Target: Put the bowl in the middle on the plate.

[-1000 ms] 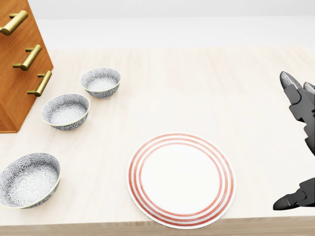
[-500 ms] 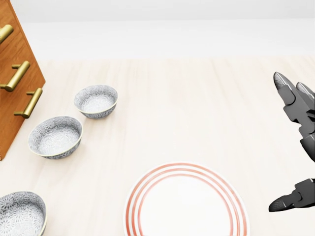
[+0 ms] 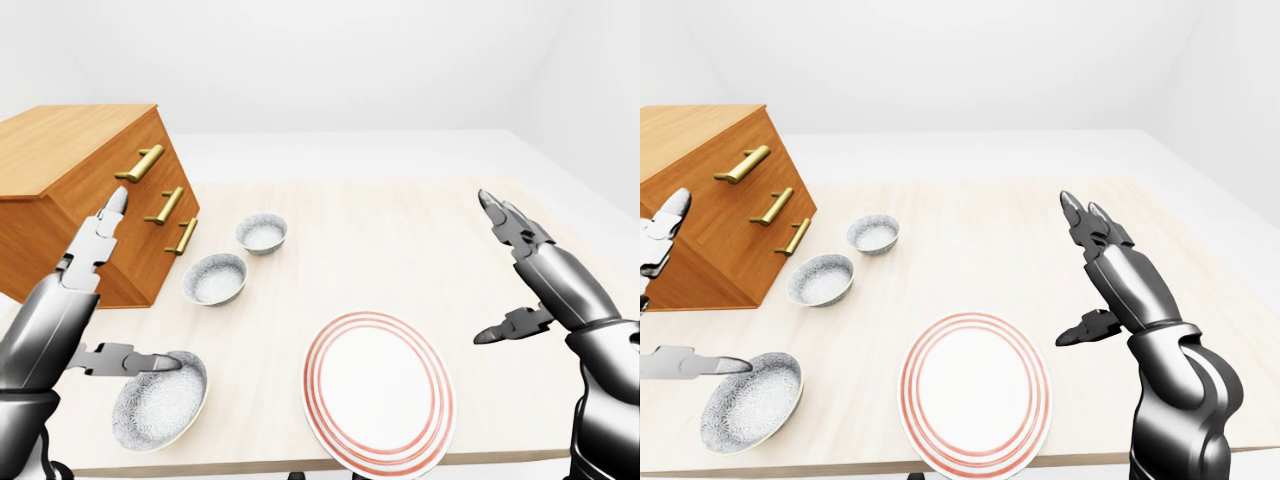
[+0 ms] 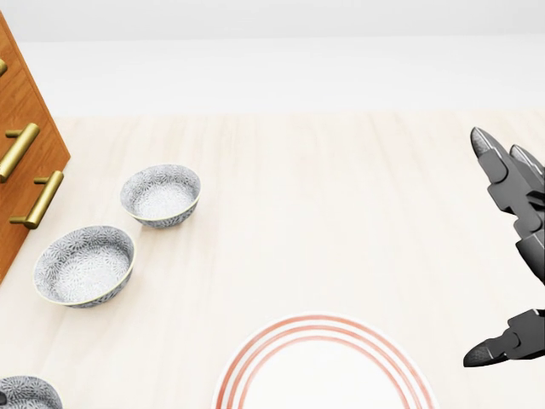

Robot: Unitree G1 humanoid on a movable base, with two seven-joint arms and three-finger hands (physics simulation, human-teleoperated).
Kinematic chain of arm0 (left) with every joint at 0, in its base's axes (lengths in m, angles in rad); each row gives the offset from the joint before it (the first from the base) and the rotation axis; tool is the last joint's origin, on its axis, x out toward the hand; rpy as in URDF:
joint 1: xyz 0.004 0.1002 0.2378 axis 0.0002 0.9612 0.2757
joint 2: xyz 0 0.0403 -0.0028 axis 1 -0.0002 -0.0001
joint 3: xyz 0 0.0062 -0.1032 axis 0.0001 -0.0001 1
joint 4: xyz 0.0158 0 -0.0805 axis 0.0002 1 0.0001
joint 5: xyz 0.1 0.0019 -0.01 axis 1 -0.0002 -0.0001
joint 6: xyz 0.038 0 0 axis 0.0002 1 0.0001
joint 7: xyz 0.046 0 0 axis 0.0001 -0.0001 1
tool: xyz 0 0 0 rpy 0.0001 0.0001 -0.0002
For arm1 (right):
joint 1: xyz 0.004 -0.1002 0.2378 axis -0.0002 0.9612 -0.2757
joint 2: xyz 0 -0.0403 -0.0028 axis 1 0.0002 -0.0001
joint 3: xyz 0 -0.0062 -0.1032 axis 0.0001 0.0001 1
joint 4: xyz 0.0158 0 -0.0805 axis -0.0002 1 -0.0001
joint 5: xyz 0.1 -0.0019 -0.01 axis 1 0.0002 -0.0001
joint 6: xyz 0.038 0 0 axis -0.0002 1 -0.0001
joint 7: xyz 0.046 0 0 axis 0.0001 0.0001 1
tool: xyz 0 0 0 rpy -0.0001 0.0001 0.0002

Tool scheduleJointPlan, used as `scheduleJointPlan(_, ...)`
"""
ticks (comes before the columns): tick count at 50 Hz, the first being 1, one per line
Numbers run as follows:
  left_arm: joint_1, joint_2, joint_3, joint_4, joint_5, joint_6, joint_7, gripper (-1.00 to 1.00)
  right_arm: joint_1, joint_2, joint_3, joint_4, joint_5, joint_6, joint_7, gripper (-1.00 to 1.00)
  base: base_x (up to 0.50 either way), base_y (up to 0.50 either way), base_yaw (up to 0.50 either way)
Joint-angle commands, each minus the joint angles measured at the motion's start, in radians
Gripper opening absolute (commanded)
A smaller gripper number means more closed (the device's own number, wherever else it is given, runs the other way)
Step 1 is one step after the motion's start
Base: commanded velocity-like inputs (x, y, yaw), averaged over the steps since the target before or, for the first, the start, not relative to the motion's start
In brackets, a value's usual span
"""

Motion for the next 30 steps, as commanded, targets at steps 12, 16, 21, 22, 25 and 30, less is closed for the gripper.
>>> scheduleJointPlan(12, -0.027, -0.004, -0.117, 0.008, 0.083, 0.0, 0.0, 1.0, -0.001, 0.001, 0.004, -0.014, -0.017, 0.0, 0.0, 1.0, 0.0, 0.0, 0.0)
scheduleJointPlan(16, -0.041, 0.004, -0.148, 0.037, 0.108, 0.0, 0.0, 1.0, 0.001, 0.002, 0.004, -0.007, -0.015, 0.0, 0.0, 1.0, 0.0, 0.0, 0.0)
scheduleJointPlan(21, -0.061, 0.009, -0.195, 0.062, 0.155, 0.0, 0.0, 1.0, 0.002, 0.004, 0.005, -0.007, -0.015, 0.0, 0.0, 1.0, 0.0, 0.0, 0.0)
scheduleJointPlan(22, -0.059, 0.01, -0.202, 0.068, 0.165, 0.0, 0.0, 1.0, 0.002, 0.004, 0.006, -0.008, -0.016, 0.0, 0.0, 1.0, 0.0, 0.0, 0.0)
scheduleJointPlan(25, -0.067, 0.01, -0.222, 0.091, 0.187, 0.0, 0.0, 1.0, 0.002, 0.004, 0.006, -0.007, -0.016, 0.0, 0.0, 1.0, 0.0, 0.0, 0.0)
scheduleJointPlan(30, -0.091, 0.02, -0.264, 0.149, 0.246, 0.0, 0.0, 1.0, 0.002, 0.004, 0.007, -0.003, -0.015, 0.0, 0.0, 1.0, 0.0, 0.0, 0.0)
